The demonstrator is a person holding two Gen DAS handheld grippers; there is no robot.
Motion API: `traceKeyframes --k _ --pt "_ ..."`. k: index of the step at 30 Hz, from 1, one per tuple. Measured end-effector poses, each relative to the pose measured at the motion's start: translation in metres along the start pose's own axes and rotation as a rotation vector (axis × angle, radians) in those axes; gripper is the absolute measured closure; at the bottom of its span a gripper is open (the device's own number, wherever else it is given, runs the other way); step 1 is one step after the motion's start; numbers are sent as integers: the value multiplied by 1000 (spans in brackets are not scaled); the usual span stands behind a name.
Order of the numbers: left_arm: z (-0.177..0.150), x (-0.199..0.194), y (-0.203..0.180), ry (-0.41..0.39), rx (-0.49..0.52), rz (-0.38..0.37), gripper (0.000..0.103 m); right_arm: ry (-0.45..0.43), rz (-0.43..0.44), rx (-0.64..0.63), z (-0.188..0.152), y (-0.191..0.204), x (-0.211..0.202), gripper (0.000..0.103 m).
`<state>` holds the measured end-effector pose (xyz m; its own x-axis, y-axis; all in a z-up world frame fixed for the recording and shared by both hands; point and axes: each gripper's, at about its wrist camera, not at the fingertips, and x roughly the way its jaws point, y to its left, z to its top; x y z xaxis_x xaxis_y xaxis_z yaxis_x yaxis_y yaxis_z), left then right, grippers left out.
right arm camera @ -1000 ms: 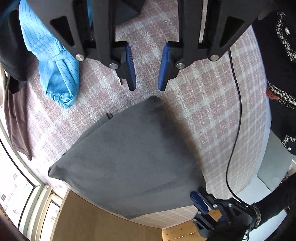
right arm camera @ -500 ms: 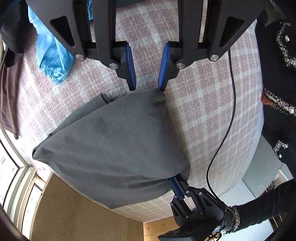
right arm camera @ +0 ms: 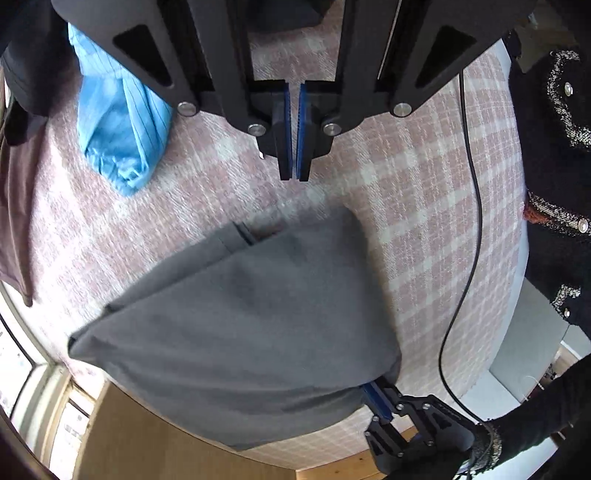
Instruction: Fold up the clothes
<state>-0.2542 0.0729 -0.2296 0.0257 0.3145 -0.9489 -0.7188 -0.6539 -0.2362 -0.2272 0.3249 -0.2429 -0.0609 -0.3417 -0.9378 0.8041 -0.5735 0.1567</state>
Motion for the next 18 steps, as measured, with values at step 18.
traceKeyframes --k 18 --pt "-18 -27 38 -155 -161 -63 87 -101 -28 255 54 -12 -13 80"
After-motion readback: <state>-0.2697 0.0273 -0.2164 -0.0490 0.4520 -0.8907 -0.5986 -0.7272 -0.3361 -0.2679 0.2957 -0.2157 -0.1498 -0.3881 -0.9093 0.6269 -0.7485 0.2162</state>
